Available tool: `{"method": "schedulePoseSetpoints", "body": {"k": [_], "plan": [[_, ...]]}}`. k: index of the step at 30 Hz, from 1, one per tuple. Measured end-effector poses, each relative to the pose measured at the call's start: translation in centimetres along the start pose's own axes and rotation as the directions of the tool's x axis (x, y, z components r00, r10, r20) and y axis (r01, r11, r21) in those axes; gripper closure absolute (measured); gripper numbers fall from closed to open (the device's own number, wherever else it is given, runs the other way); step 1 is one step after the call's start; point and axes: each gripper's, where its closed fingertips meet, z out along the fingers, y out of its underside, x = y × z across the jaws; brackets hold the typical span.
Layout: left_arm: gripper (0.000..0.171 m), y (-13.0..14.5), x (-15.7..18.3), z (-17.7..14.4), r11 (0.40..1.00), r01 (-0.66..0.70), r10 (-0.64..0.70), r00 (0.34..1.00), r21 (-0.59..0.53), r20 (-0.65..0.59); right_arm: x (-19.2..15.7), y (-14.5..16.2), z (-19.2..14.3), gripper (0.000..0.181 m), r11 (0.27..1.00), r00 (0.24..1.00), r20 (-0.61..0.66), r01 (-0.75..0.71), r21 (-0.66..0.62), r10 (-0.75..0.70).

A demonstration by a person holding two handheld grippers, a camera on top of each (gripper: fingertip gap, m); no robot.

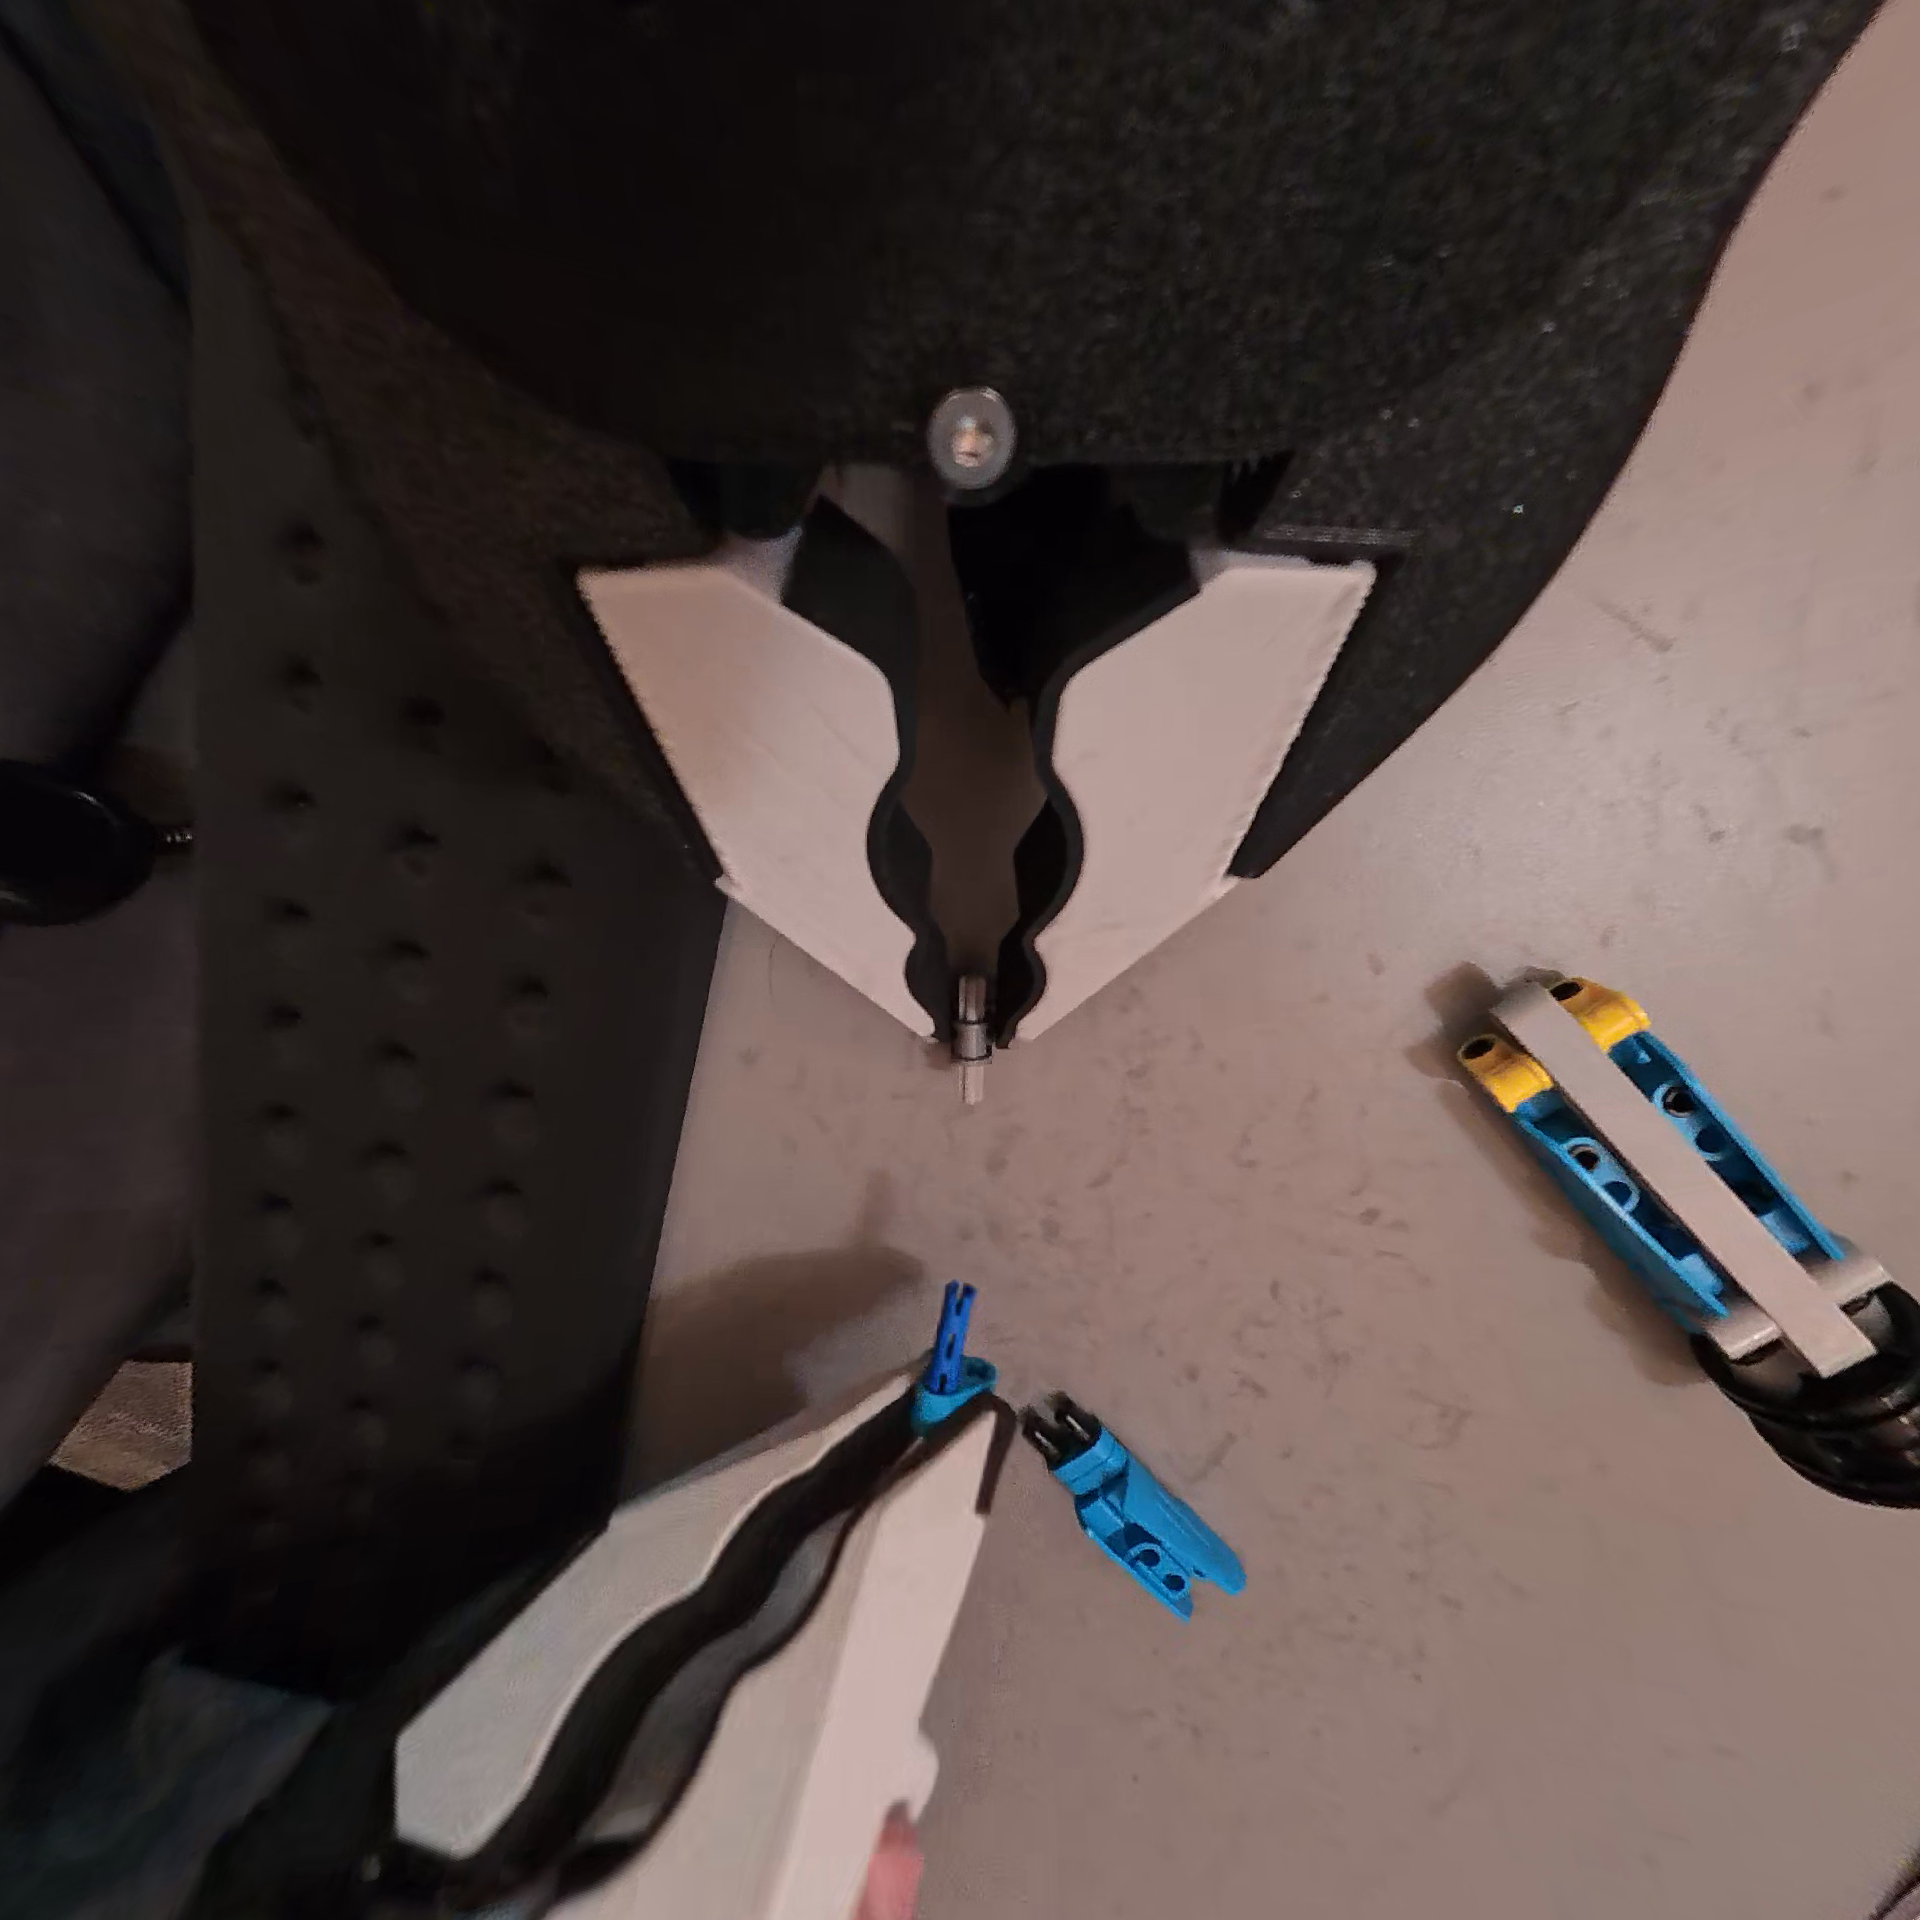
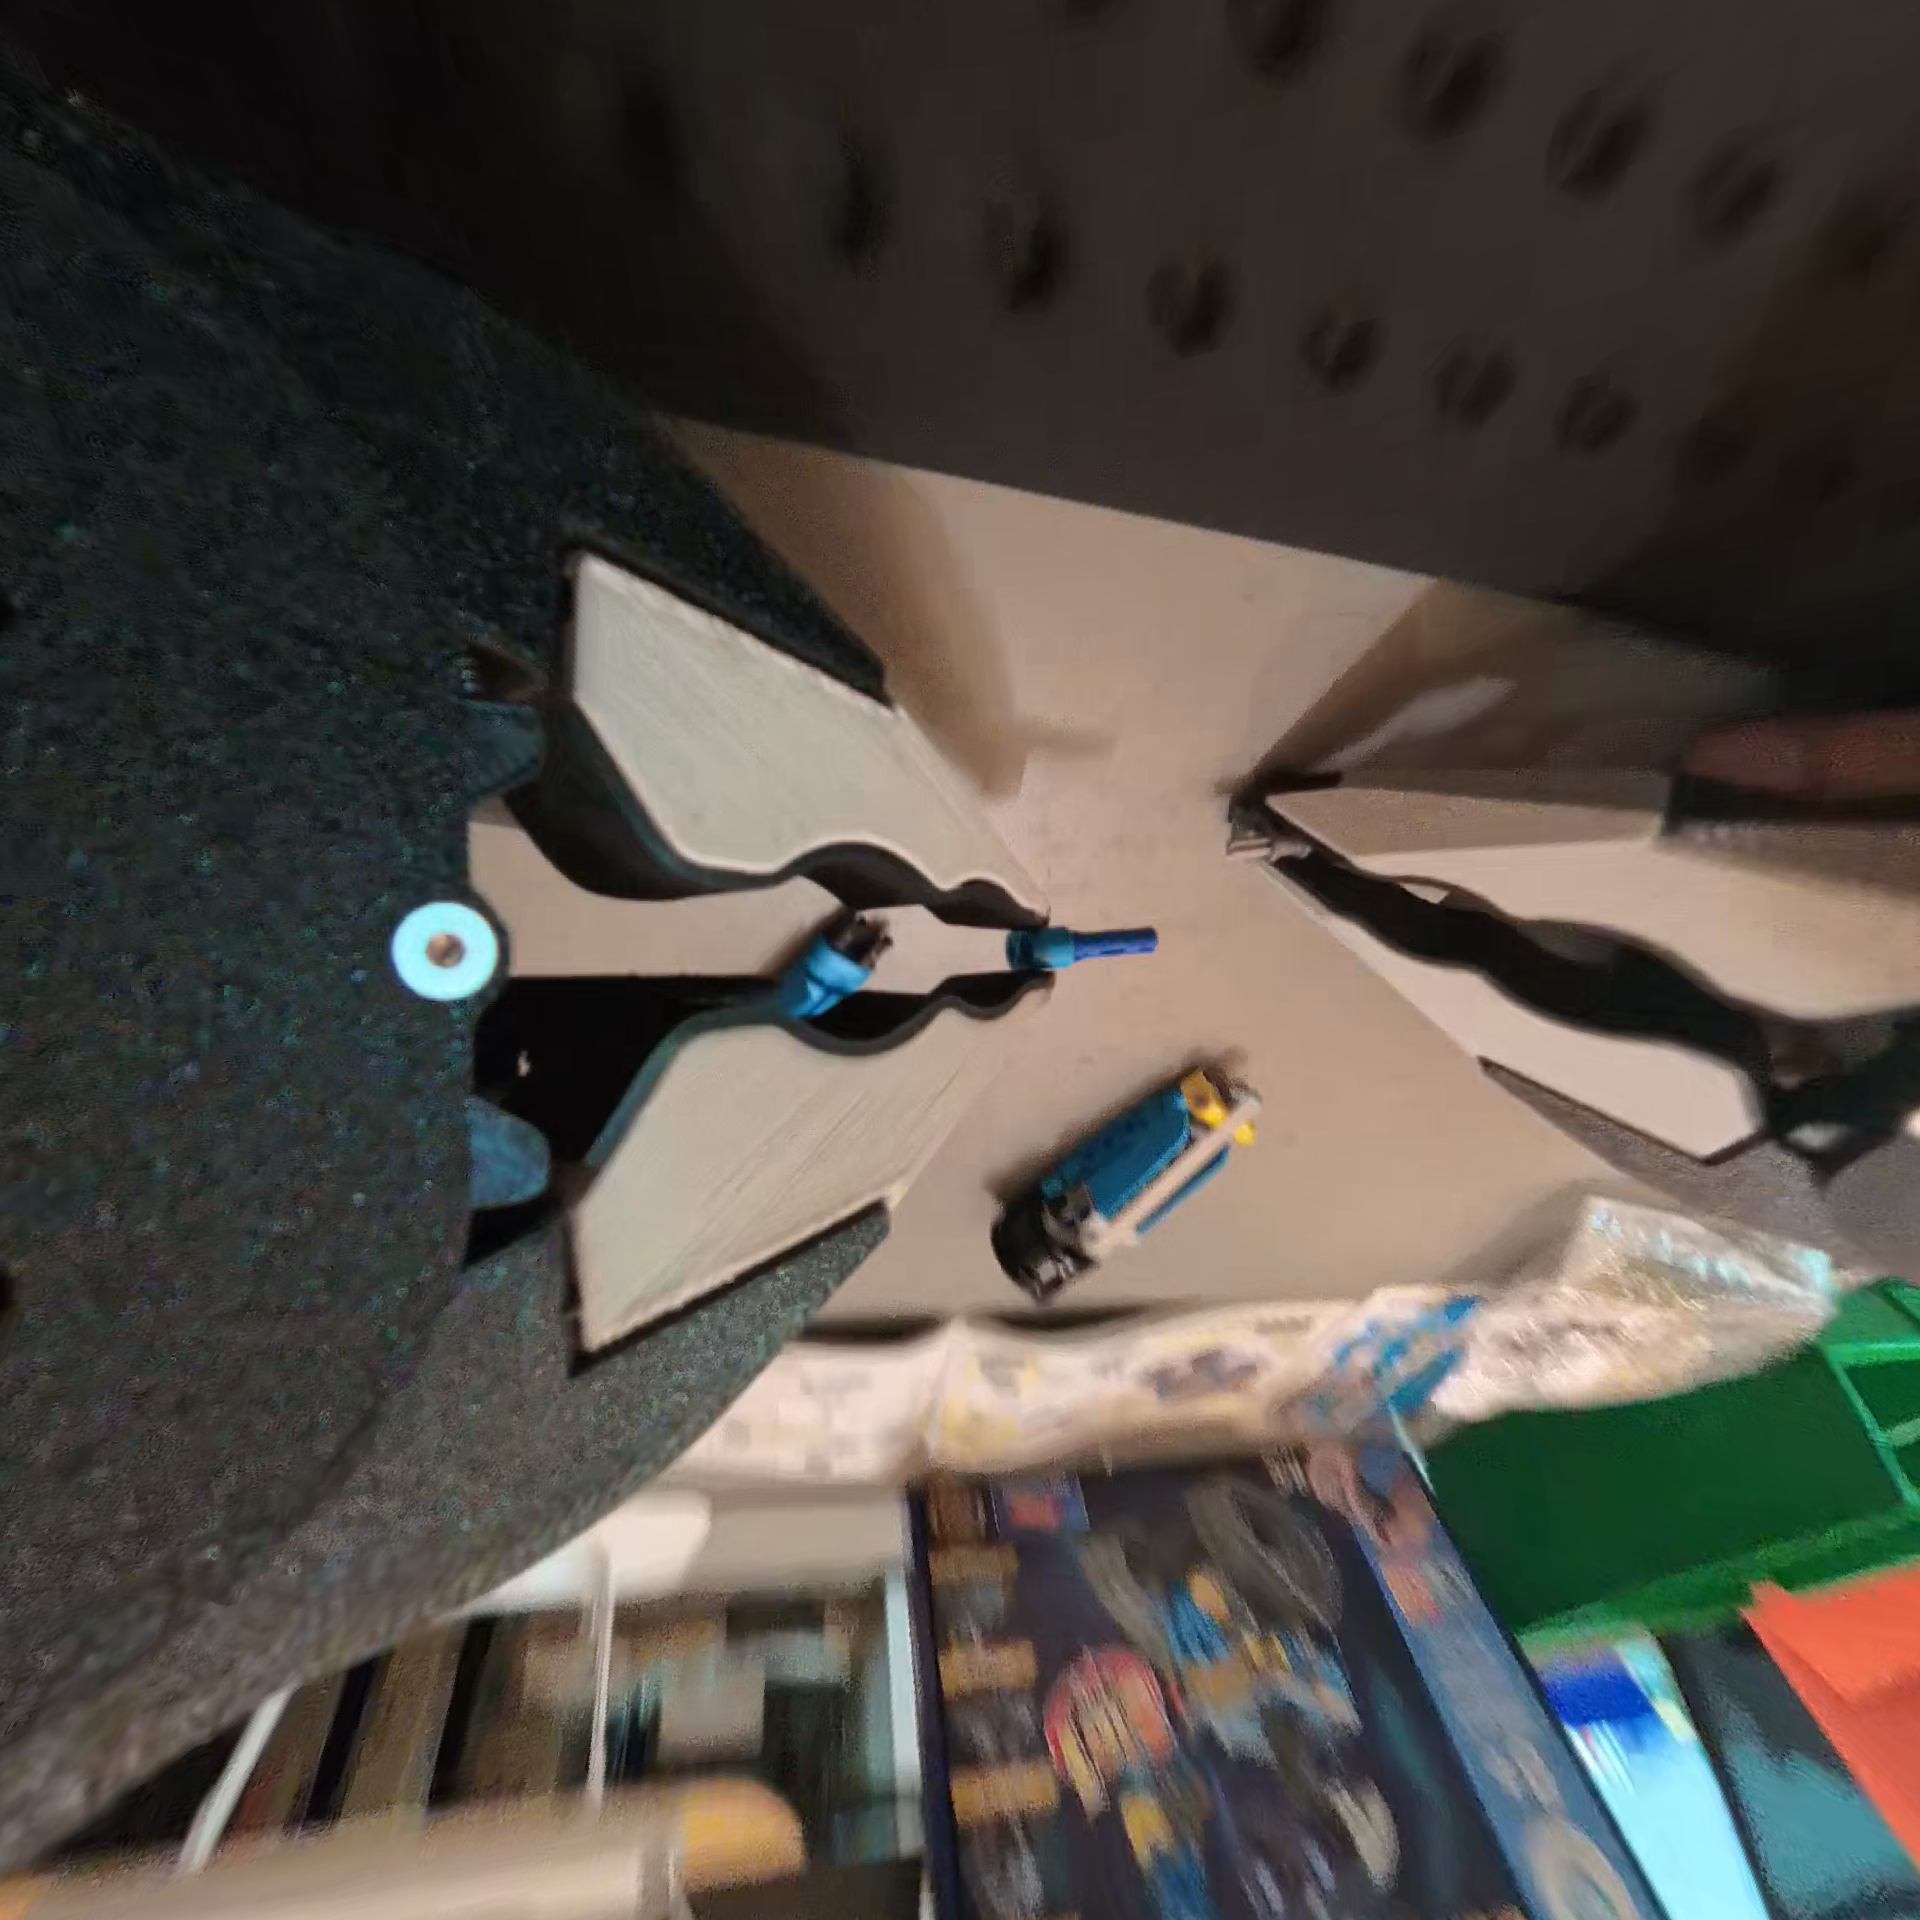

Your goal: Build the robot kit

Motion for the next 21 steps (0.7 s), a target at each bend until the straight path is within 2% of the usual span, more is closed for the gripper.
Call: {"method": "schedulePoseSetpoints", "body": {"k": [2, 4, 9, 13, 16, 21], "plan": [[0.164, 0.0, 0.0, 0.0, 1.000, 0.003, -0.003, 1.000, -0.001, -0.003, 0.4, -0.8, 0.1, 0.174, 0.982, 0.973, -0.139, 0.187, 0.006, -0.185], [0.164, 0.1, 0.0, 0.0, 1.000, 0.002, -0.002, 1.000, -0.001, -0.002, 0.0, -1.2, 0.3, 0.174, 0.957, 0.941, -0.181, 0.291, 0.001, -0.286], [0.165, 0.0, 0.0, -0.1, 0.999, 0.036, -0.036, 0.999, 0.001, -0.030, -1.4, -1.5, 1.4, 0.174, 0.932, 0.922, -0.144, 0.361, -0.014, -0.360], [0.165, -0.2, 0.1, -0.2, 0.988, 0.157, -0.156, 0.977, -0.002, -0.146, -1.3, -2.6, 2.2, 0.174, 0.914, 0.900, -0.175, 0.406, 0.003, -0.399], [0.165, -0.3, 0.0, -0.2, 0.970, 0.241, -0.239, 0.947, -0.017, -0.213, -1.4, -2.5, 2.5, 0.174, 0.925, 0.917, -0.149, 0.379, 0.029, -0.371], [0.165, -0.3, 0.0, -0.2, 0.974, 0.225, -0.224, 0.953, -0.016, -0.203, -2.0, -2.2, 3.1, 0.174, 0.939, 0.940, -0.079, 0.337, 0.070, -0.331]]}}
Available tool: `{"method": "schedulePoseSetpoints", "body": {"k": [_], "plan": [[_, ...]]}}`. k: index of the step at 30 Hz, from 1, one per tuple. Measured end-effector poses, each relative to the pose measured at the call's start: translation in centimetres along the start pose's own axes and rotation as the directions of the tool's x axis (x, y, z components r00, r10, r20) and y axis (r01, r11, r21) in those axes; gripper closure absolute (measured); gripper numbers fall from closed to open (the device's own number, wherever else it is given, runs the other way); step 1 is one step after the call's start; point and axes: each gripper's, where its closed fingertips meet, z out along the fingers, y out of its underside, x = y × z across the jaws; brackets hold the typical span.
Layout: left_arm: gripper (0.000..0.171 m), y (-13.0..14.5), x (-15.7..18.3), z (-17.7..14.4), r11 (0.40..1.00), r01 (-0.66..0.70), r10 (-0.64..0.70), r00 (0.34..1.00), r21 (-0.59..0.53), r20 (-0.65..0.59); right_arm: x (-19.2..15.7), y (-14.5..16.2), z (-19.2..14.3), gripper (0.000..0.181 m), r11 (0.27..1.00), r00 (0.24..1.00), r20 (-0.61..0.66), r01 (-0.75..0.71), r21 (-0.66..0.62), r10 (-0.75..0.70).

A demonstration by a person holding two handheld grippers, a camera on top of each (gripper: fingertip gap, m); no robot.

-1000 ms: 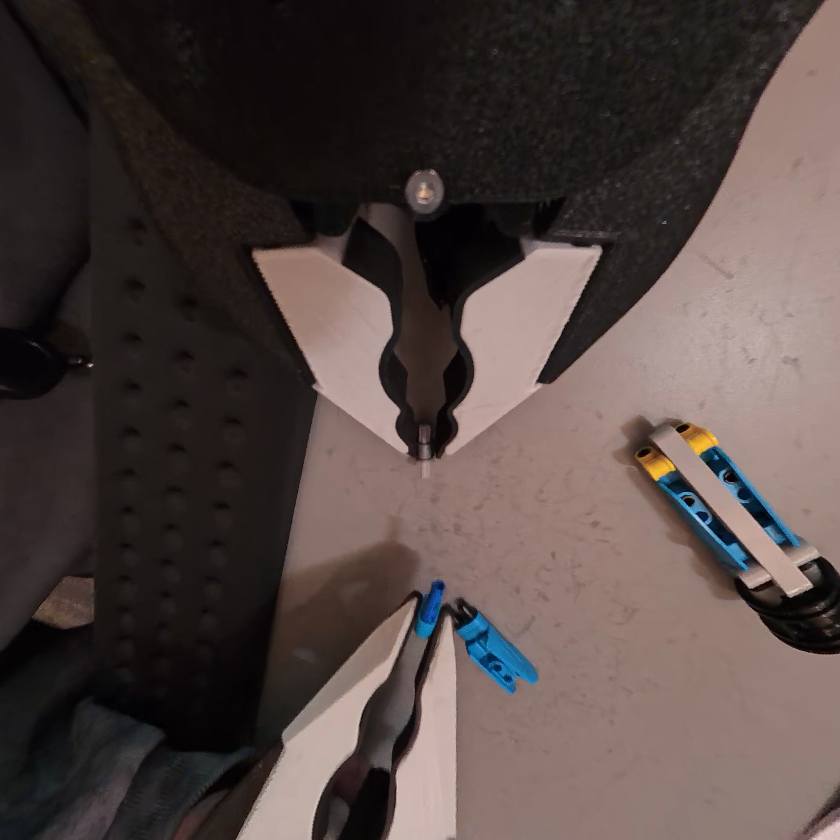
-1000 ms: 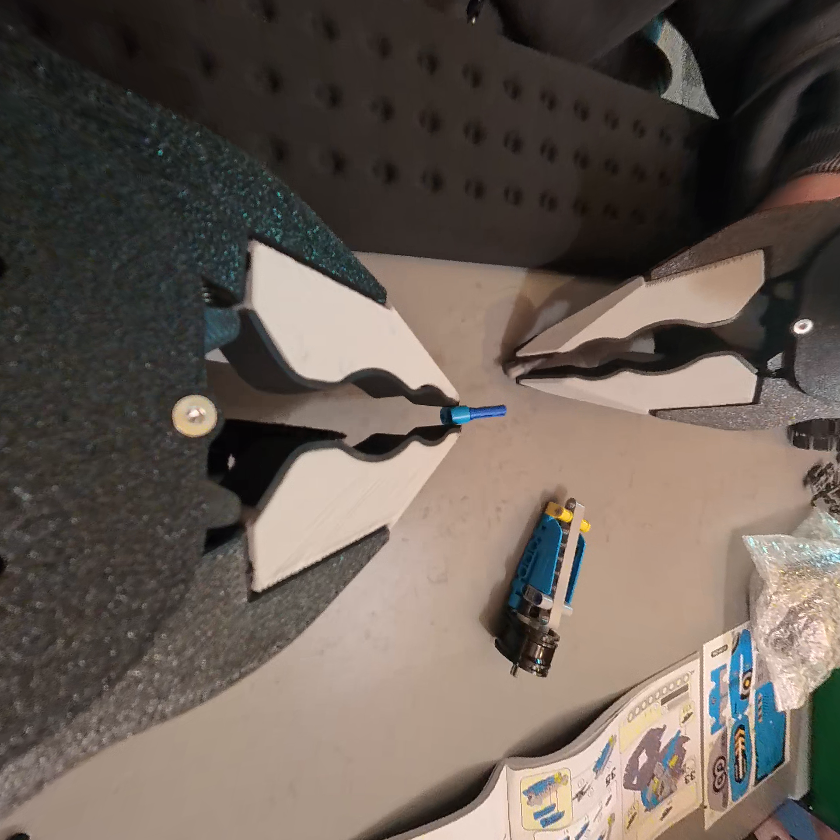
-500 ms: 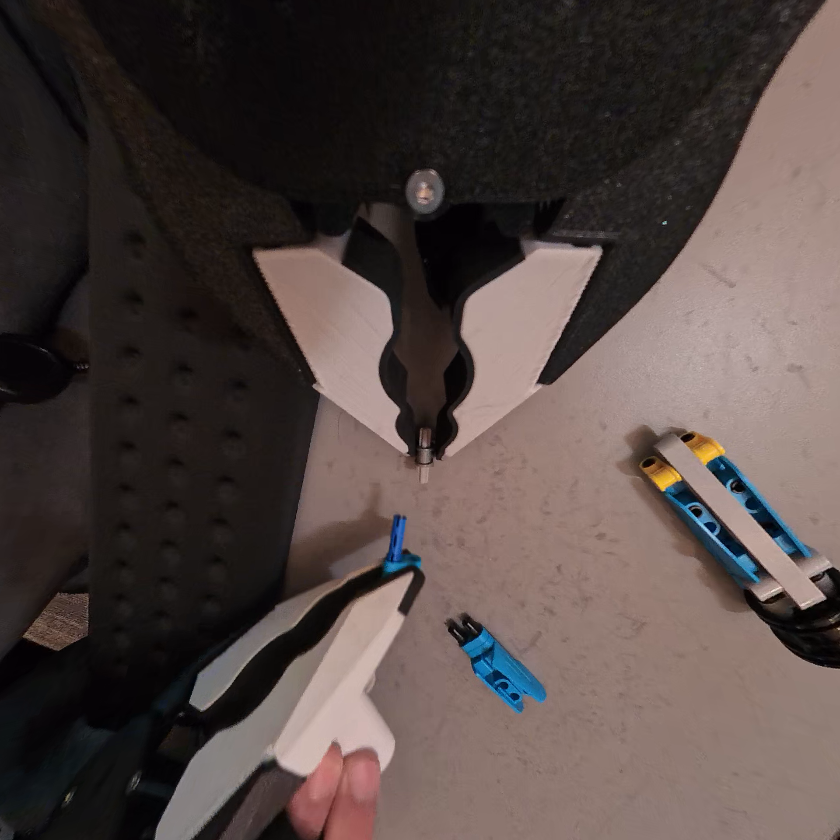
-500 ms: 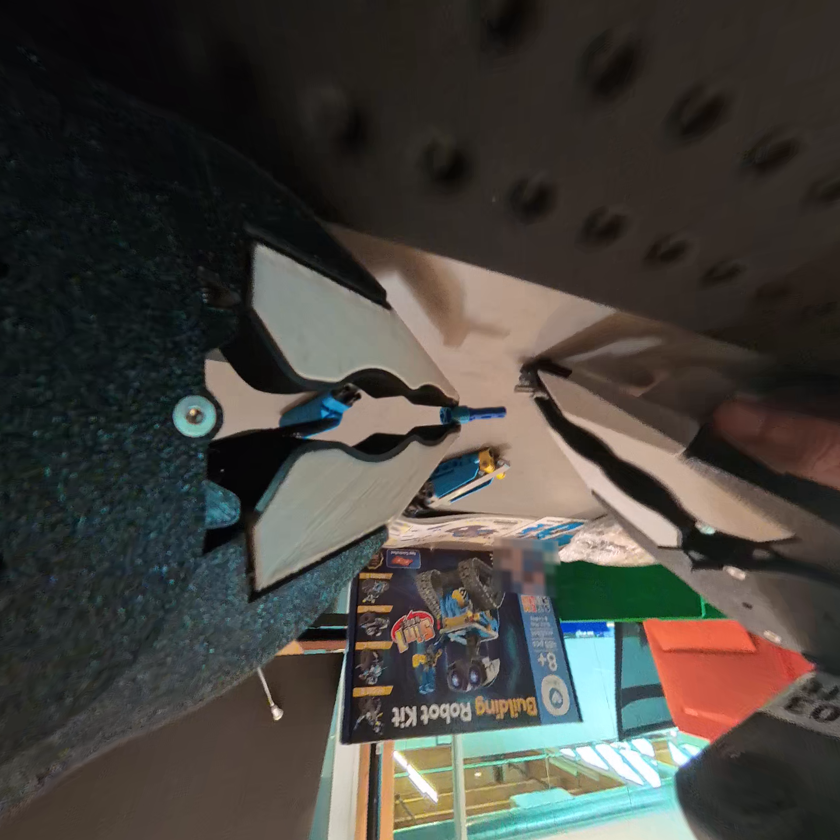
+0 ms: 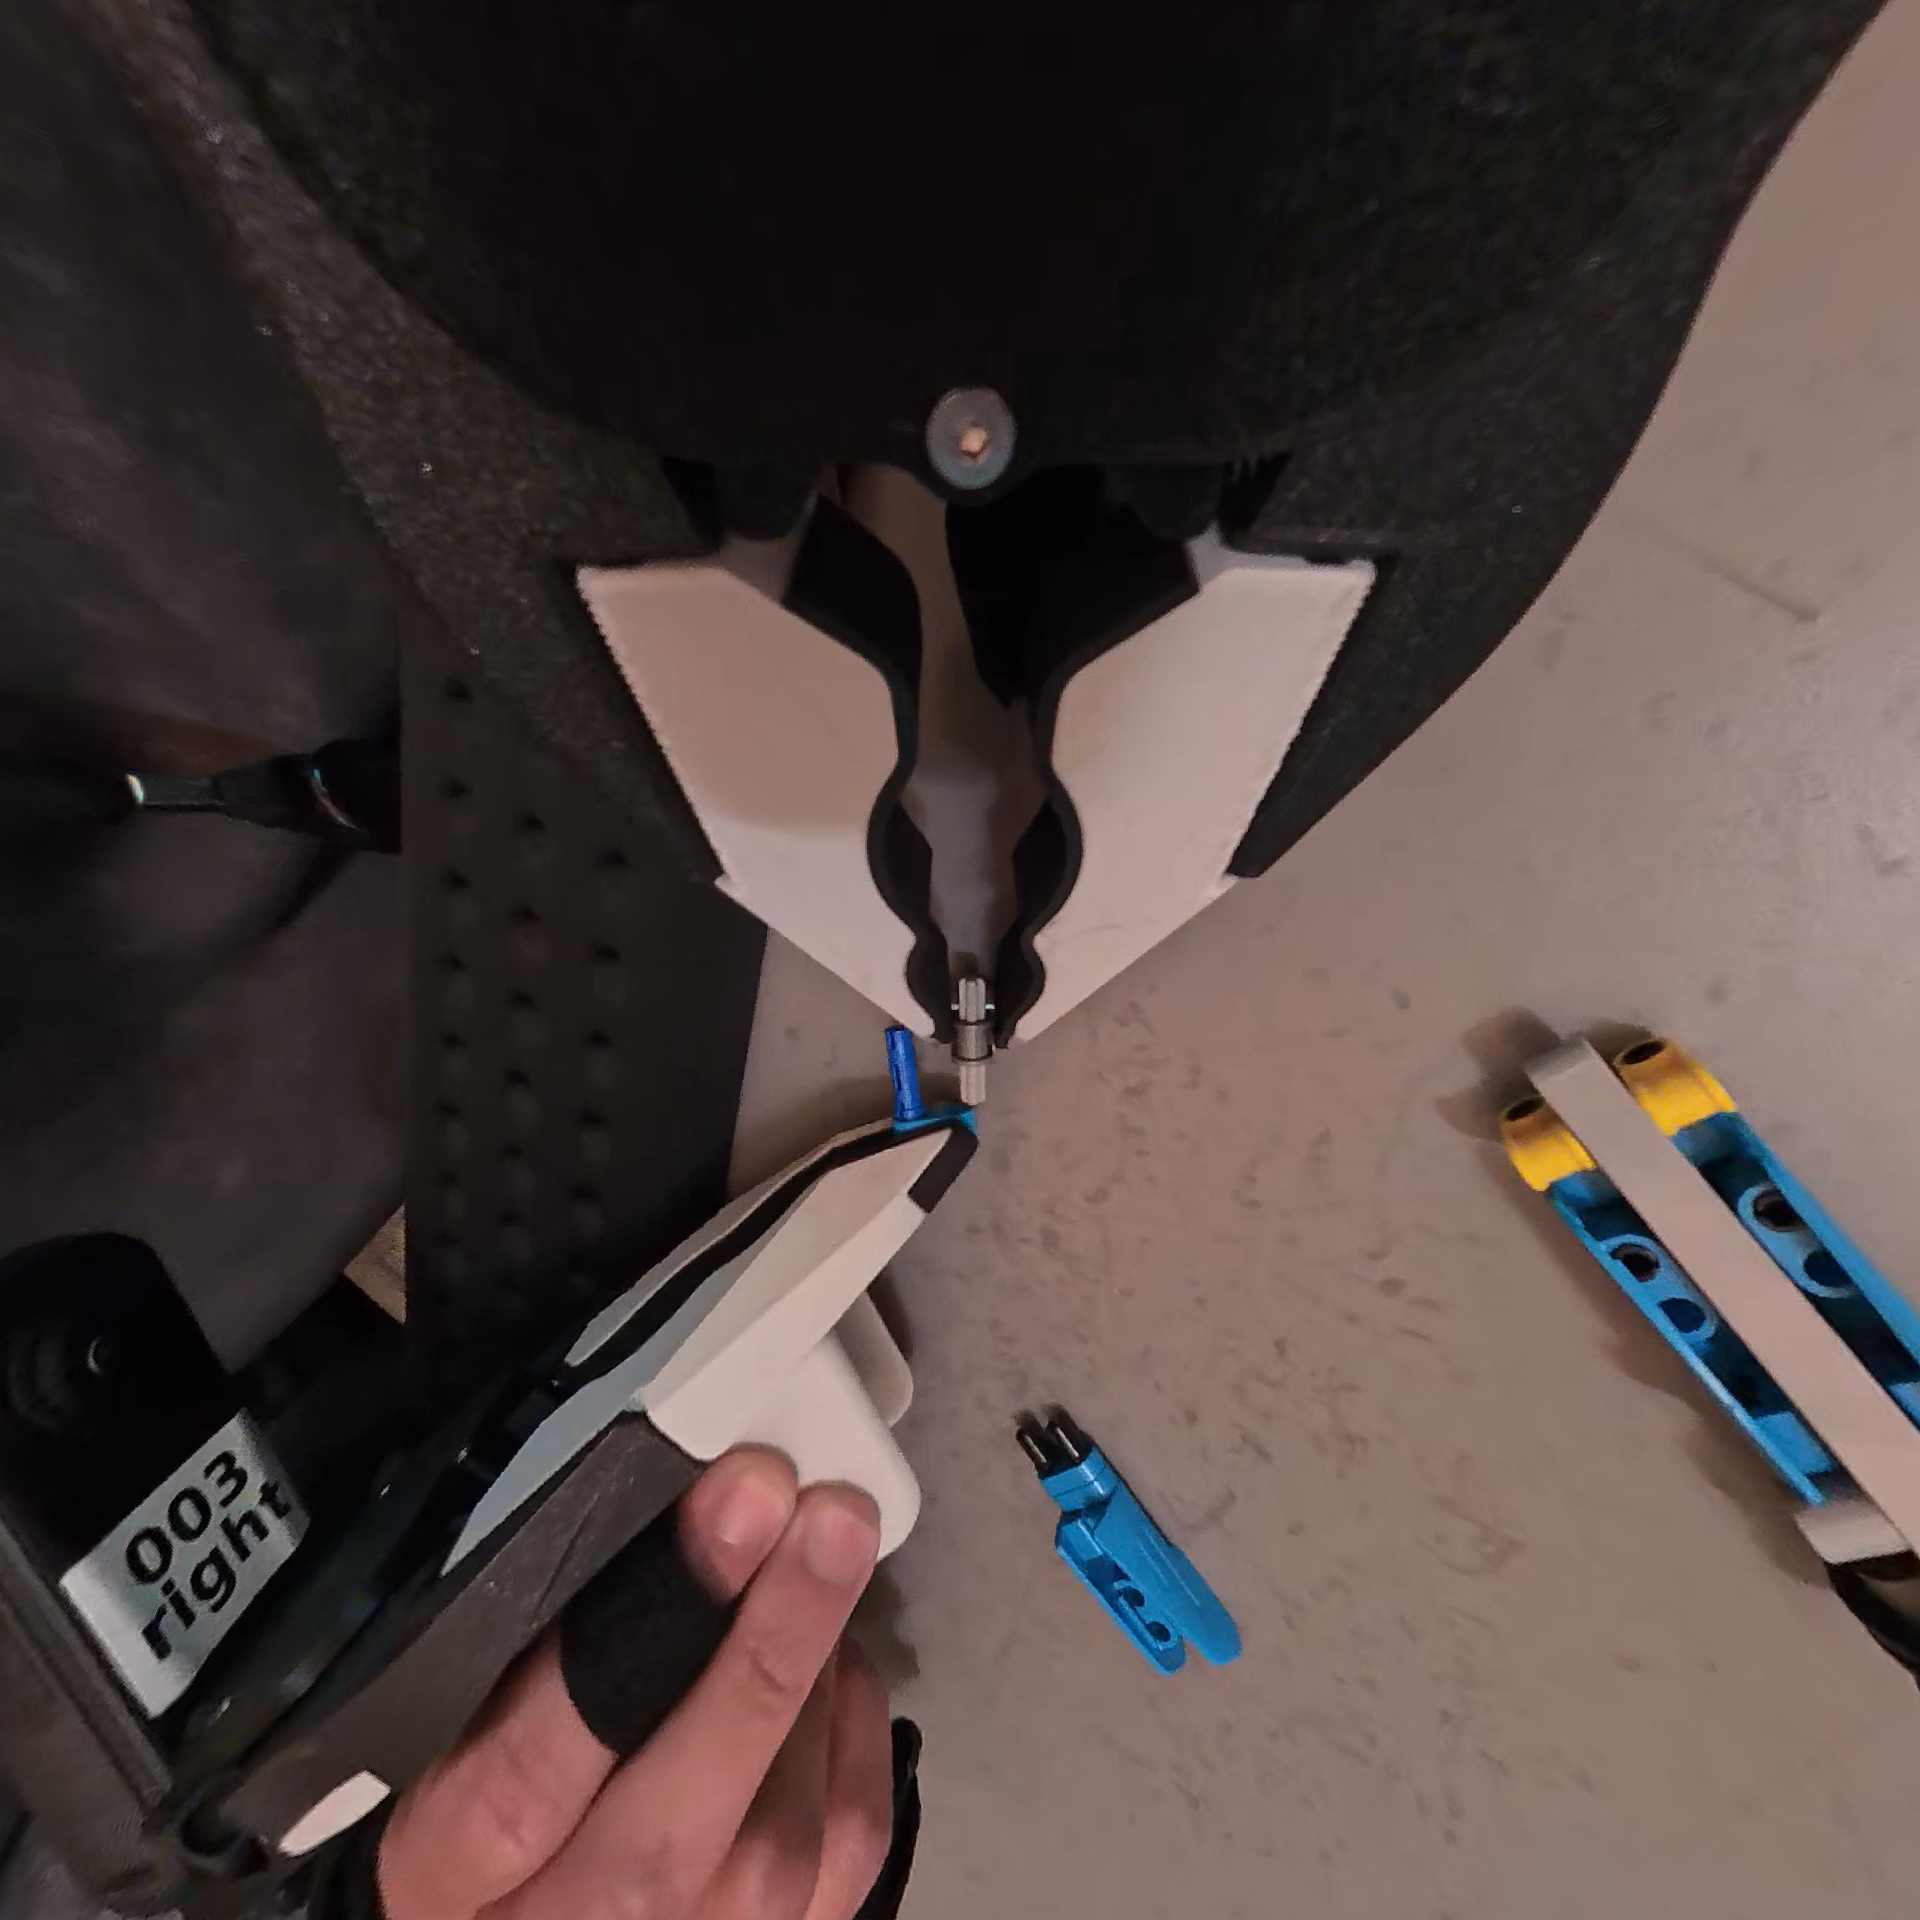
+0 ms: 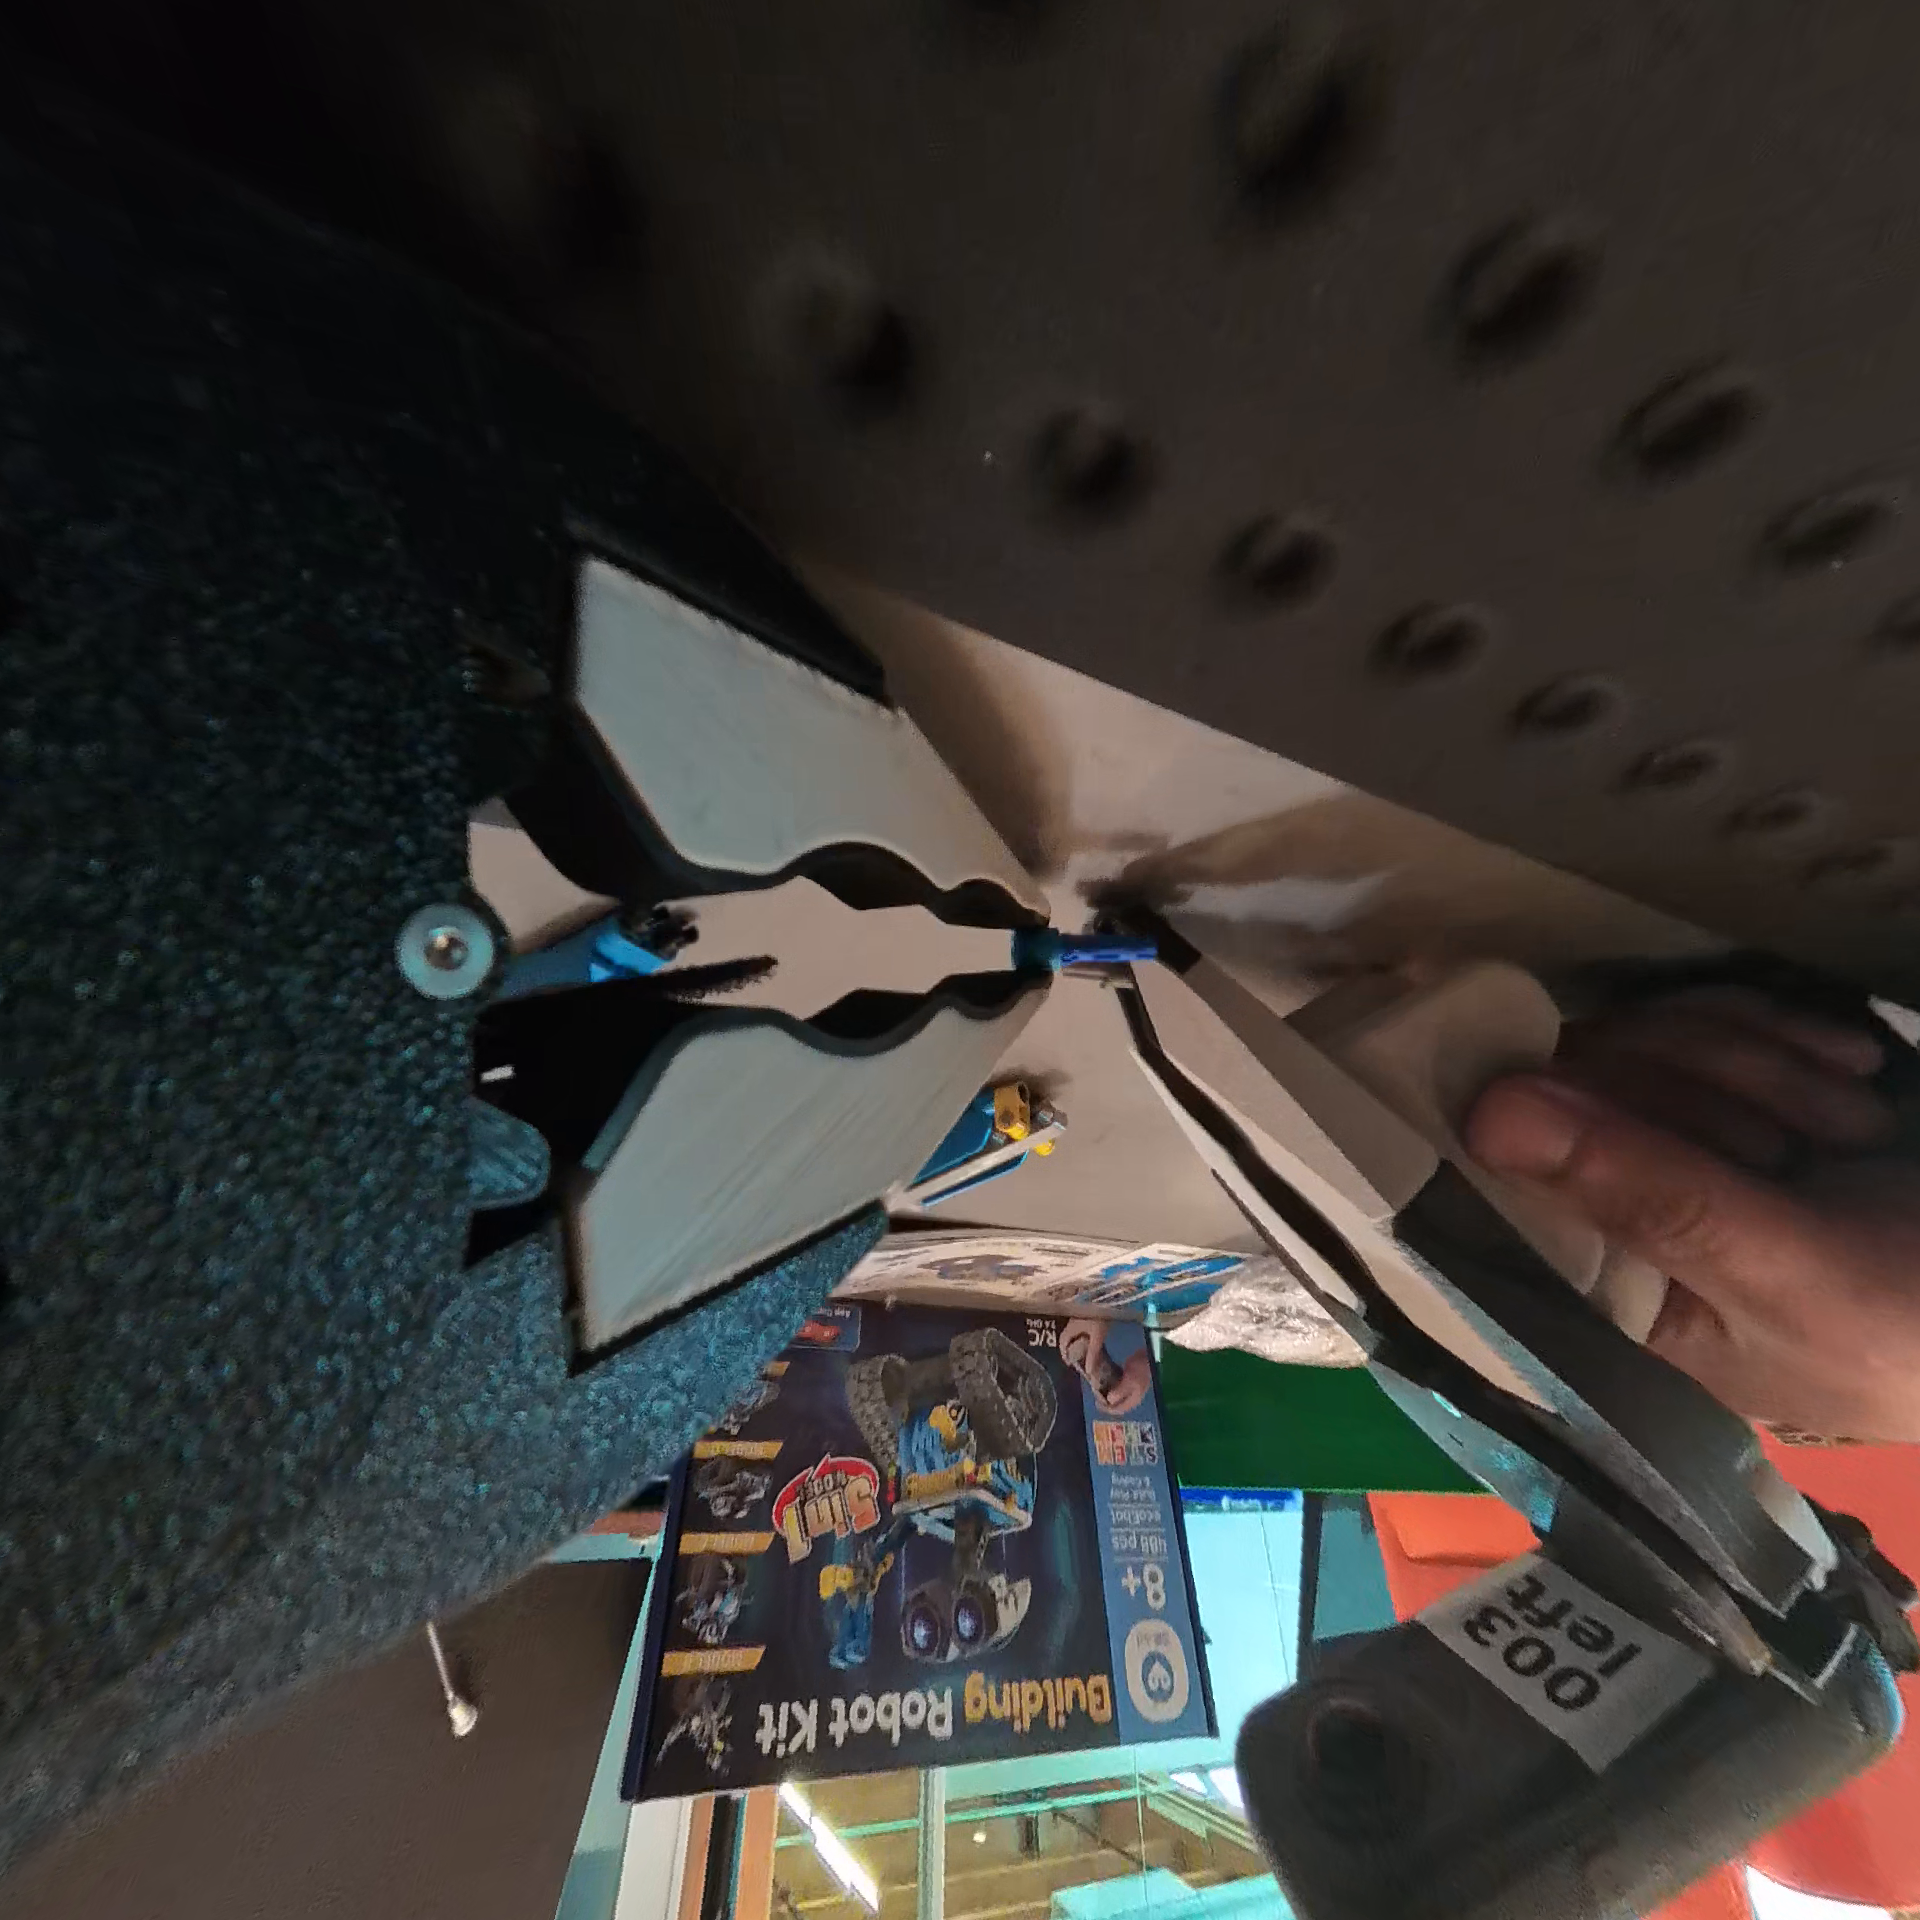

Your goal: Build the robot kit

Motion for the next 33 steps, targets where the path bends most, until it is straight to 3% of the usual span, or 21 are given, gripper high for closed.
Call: {"method": "schedulePoseSetpoints", "body": {"k": [7, 14, 18, 24, 28, 33], "plan": [[0.165, 0.0, -0.5, 0.2, 0.972, -0.231, 0.234, 0.954, -0.037, 0.188, -0.5, 1.0, -0.7, 0.174, 0.999, 0.998, 0.039, -0.038, -0.016, 0.039], [0.164, 0.0, -0.6, 0.2, 0.969, -0.245, 0.248, 0.944, -0.039, 0.215, -0.6, 1.1, -1.1, 0.170, 0.973, 0.968, 0.094, -0.230, -0.028, 0.232], [0.154, 0.3, -0.2, 0.1, 0.970, -0.242, 0.244, 0.950, -0.035, 0.195, -1.0, 0.0, -2.2, 0.152, 0.914, 0.898, 0.196, -0.404, 0.020, 0.393], [0.160, 0.3, -0.4, 0.0, 0.972, -0.231, 0.233, 0.950, -0.033, 0.208, 0.8, -1.6, -2.5, 0.160, 0.779, 0.757, 0.319, -0.621, 0.081, 0.571], [0.164, 0.3, -0.5, -0.1, 0.970, -0.242, 0.244, 0.944, -0.038, 0.223, 0.1, -0.5, -0.6, 0.156, 0.727, 0.638, 0.431, -0.684, -0.064, 0.638], [0.164, 0.3, -0.4, 0.0, 0.953, -0.299, 0.303, 0.924, -0.054, 0.234, -0.1, 0.3, 0.3, 0.168, 0.732, 0.625, 0.449, -0.674, -0.102, 0.638]]}}
